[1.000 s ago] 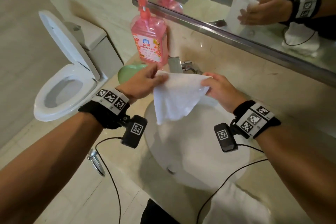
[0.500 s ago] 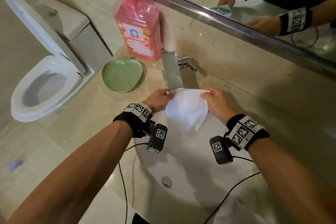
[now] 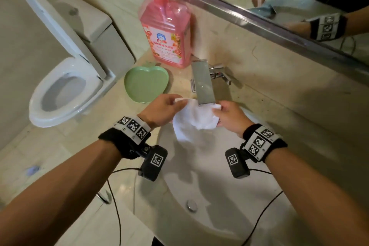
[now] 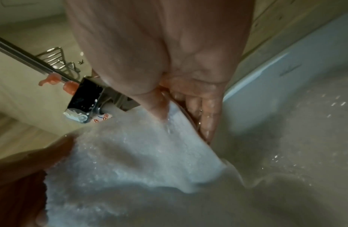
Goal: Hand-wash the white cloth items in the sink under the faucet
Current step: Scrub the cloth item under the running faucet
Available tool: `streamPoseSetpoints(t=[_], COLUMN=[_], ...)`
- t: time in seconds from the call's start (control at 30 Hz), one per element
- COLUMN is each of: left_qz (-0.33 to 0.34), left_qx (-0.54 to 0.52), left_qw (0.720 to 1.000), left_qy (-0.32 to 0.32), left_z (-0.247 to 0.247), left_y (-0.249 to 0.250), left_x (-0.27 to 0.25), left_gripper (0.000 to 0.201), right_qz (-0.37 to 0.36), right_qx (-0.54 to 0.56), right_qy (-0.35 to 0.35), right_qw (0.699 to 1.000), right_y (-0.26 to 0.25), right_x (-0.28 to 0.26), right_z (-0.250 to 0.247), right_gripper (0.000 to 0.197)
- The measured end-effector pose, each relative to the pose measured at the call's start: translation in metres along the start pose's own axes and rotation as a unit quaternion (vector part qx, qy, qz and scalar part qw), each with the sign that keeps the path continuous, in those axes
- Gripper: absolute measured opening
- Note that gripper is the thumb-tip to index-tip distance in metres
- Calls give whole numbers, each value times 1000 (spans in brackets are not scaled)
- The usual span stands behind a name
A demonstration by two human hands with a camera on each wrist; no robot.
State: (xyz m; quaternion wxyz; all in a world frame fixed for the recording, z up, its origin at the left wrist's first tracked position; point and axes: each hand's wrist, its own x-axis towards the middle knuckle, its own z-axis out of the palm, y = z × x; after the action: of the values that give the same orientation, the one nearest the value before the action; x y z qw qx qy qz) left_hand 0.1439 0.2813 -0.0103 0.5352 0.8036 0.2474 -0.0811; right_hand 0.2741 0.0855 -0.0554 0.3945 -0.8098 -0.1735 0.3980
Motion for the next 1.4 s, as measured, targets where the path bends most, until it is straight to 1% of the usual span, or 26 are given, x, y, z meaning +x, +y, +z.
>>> streamPoseSetpoints(t=[0.13, 0.3, 0.33, 0.37, 0.43, 0.5, 0.53, 0.6, 0.63, 0.67, 0.7, 0.73, 0.77, 0.8, 0.87, 0.9, 0.93, 1.0, 1.03, 1.1, 1.13, 1.2, 1.27, 1.3, 1.37, 1.4], left_qz=[10, 1, -3, -6, -14, -25, -38, -81, -97, -89, -63, -31, -10, -6, -17, -18, -7, 13, 18, 31, 37, 27, -8, -25, -43, -43], left_qx=[-11, -38, -42, -45, -39, 5, 22, 4, -14, -17, 9, 55, 105, 152, 200, 192, 164, 93, 68, 39, 37, 36, 5, -9, -2, 30], left_qw=[999, 996, 996, 996, 997, 998, 998, 996, 995, 995, 996, 993, 988, 981, 973, 975, 981, 992, 995, 997, 997, 998, 1000, 1000, 999, 998], left_qy=[33, 81, 83, 81, 67, 53, 47, 22, -1, -32, -70, -101, -117, -119, -110, -109, -108, -84, -71, -66, -65, -42, -7, -3, -25, -47], left_z=[-13, -17, -15, -13, -7, 4, 10, 22, 28, 32, 38, 45, 52, 60, 72, 74, 74, 68, 63, 54, 51, 44, 37, 33, 25, 21], left_y=[-9, -18, -18, -19, -17, -13, -11, -7, -4, -2, -1, 0, 0, 0, 1, 2, 1, -1, -1, -5, -7, -13, -17, -18, -20, -21], left_x=[-6, -6, -5, -3, 1, 9, 15, 24, 27, 30, 32, 35, 39, 42, 49, 52, 54, 56, 55, 50, 47, 42, 36, 33, 26, 22], left_gripper=[21, 22, 22, 22, 25, 33, 34, 38, 48, 64, 75, 80, 77, 69, 55, 49, 43, 33, 32, 35, 36, 31, 27, 29, 34, 34], right_qz=[-7, 7, 5, -11, -55, -69, -60, -32, -26, -27, -31, -37, -44, -55, -78, -77, -71, -54, -50, -51, -48, -36, -24, -23, -26, -24], right_qx=[28, 19, 5, -12, -72, -108, -93, -24, 14, 46, 62, 61, 50, 40, 26, 22, 15, -31, -76, -134, -126, -69, 9, 37, 57, 55], right_qy=[-16, -42, -51, -57, -62, -56, -50, -34, -27, -20, -10, 4, 22, 41, 71, 72, 59, 16, 1, -7, -8, -11, 1, 7, 16, 23], right_qw=[999, 999, 999, 998, 994, 990, 993, 999, 999, 998, 998, 997, 998, 997, 994, 994, 996, 998, 996, 990, 991, 997, 1000, 999, 998, 998], right_y=[-14, -17, -16, -15, -10, -8, -6, -3, -3, -2, 0, 2, 4, 7, 11, 14, 18, 26, 30, 35, 36, 32, 27, 22, 14, 10], right_x=[11, 10, 8, 7, 6, 4, 4, 1, -2, -4, -6, -8, -9, -10, -10, -11, -13, -16, -17, -17, -16, -13, -8, -6, -2, 0], right_z=[18, 32, 32, 29, 21, 13, 10, 4, 1, -2, -5, -8, -11, -12, -14, -16, -18, -21, -21, -18, -18, -18, -16, -13, -3, 3], right_gripper=[31, 16, 13, 15, 23, 35, 39, 38, 32, 26, 24, 27, 28, 25, 19, 14, 15, 35, 38, 36, 36, 38, 32, 30, 35, 41])
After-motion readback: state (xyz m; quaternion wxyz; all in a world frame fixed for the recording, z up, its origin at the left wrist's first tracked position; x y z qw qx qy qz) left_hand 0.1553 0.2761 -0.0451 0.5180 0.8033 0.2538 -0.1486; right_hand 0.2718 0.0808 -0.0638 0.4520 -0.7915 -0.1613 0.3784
